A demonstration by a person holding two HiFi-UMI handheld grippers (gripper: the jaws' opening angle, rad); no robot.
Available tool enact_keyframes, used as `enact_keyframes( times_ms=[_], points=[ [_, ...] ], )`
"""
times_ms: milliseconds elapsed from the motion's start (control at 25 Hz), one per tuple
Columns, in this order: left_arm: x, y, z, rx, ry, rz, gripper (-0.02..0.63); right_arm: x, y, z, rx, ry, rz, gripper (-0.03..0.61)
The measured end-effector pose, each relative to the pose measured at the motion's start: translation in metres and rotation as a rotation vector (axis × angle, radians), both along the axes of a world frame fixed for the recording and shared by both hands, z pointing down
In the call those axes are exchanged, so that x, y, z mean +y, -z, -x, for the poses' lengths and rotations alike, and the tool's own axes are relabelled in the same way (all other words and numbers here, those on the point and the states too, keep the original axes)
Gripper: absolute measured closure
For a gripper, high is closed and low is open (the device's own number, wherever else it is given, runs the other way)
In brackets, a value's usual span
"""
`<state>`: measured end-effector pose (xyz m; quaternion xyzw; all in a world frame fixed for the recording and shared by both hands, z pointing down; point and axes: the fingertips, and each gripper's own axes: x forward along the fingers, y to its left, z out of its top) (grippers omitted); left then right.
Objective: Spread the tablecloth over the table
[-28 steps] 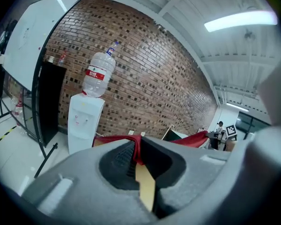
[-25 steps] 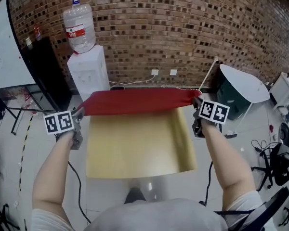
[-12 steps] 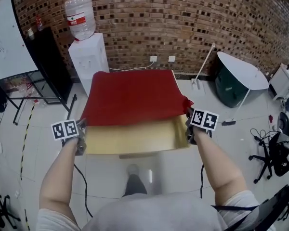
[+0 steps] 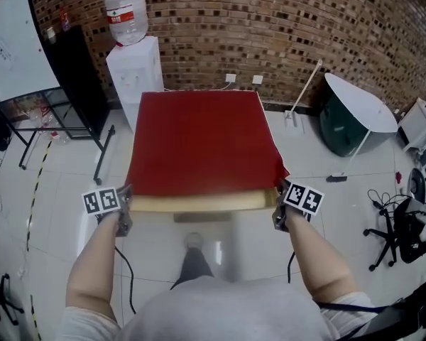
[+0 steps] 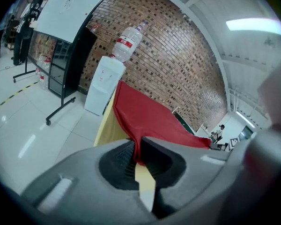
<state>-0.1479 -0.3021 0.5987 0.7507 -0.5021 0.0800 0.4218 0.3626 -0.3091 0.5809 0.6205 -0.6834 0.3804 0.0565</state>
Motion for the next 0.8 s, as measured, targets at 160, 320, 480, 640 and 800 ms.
enact_keyframes(
  times_ms=[160, 320, 480, 640, 800],
  points=[
    [0.016, -0.013, 0.005, 0.01, 0.021, 0.032, 0.604, 0.017, -0.016, 0.004, 0.002, 0.011, 0.025, 0.569],
    [0.031, -0.027, 0.006, -0.006, 0.024, 0.069, 0.604, 0.031, -0.03, 0.005, 0.025, 0.016, 0.054, 0.571],
    [0.037, -0.039, 0.008, -0.001, 0.033, 0.086, 0.604, 0.042, -0.042, 0.006, -0.036, 0.01, 0.064, 0.571],
    [0.044, -0.048, 0.012, 0.019, 0.049, 0.083, 0.594, 0.051, -0.052, 0.006, -0.044, 0.018, 0.068, 0.568],
    [0.05, -0.05, 0.019, 0.024, 0.1, 0.058, 0.566, 0.058, -0.057, 0.003, -0.048, 0.013, 0.084, 0.561]
  ],
)
